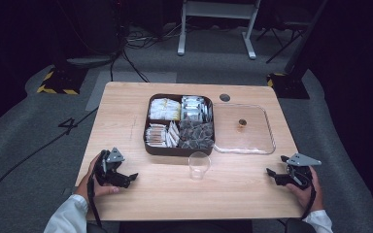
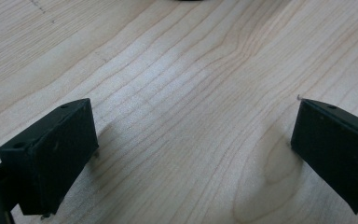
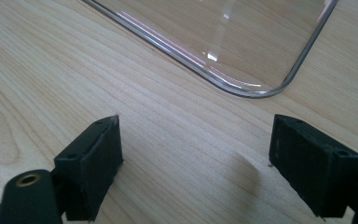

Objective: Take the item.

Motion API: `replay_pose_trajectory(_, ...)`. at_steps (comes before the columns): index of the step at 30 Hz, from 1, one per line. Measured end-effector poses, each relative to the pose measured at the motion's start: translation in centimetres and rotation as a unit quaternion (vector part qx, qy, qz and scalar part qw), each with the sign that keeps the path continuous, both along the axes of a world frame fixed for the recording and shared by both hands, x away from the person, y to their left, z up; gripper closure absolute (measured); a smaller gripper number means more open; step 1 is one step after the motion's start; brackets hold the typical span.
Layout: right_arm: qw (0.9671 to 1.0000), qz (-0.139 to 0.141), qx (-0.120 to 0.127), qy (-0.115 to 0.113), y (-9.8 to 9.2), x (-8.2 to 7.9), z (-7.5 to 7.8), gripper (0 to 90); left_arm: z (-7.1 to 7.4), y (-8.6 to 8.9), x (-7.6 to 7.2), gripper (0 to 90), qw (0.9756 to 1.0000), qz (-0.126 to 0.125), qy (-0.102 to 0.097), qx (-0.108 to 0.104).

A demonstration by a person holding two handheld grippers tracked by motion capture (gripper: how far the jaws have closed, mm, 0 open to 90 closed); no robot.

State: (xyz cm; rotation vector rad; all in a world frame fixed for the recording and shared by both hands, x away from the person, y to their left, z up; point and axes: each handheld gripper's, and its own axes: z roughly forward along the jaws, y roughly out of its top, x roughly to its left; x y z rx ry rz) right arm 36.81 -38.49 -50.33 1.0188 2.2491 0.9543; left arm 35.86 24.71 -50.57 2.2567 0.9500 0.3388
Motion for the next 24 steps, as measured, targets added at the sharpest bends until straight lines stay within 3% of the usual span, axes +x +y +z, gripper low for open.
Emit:
replay_pose_trajectory(2, 1.0, 0.0, 0.0, 0.0, 0.0, 0.0, 0.0, 17.4, 0.0, 0.3, 0.0, 0.4, 0.9998, -0.018, -0.001, -0.002)
replay_pose_trajectory(6, 1.0, 0.0, 0.0, 0.0, 0.0, 0.0, 0.0, 17.4, 0.0, 0.6, 0.0, 1.7, 0.9997, -0.023, -0.002, -0.006)
replay_pose_trajectory(7, 1.0, 0.0, 0.0, 0.0, 0.0, 0.0, 0.0, 17.4, 0.1, 0.8, 0.0, 5.1, 0.9997, -0.023, -0.004, -0.01)
replay_pose_trajectory(9, 1.0, 0.0, 0.0, 0.0, 0.0, 0.0, 0.0, 17.4, 0.5, 1.2, -0.1, 24.6, 0.9993, -0.031, -0.009, -0.018)
replay_pose_trajectory(10, 1.0, 0.0, 0.0, 0.0, 0.0, 0.0, 0.0, 17.4, 0.6, 1.2, -0.1, 26.1, 0.9993, -0.032, -0.007, -0.021)
replay_pose_trajectory(12, 1.0, -0.001, 0.0, 0.0, 0.0, 0.0, 0.0, 17.4, 1.1, 1.2, 0.0, 17.6, 0.9996, -0.024, -0.01, -0.014)
replay_pose_trajectory(14, 1.0, -0.001, 0.0, 0.0, 0.0, 0.0, 0.0, 17.4, 1.8, 1.1, 0.2, 25.1, 0.9993, -0.021, -0.021, -0.021)
replay_pose_trajectory(18, 1.0, -0.002, 0.001, 0.001, 0.0, 0.0, 0.0, 17.4, 3.4, 0.7, 0.7, 26.4, 0.9984, -0.02, -0.052, -0.014)
replay_pose_trajectory(20, 1.0, -0.002, 0.001, 0.001, 0.0, 0.0, 0.0, 17.4, 4.1, 0.5, 1.1, 31.4, 0.9978, -0.027, -0.058, -0.019)
replay_pose_trajectory(24, 1.0, -0.002, 0.001, 0.001, 0.0, 0.0, 0.0, 17.3, 5.3, 0.4, 1.7, 31.6, 0.9968, -0.03, -0.07, -0.024)
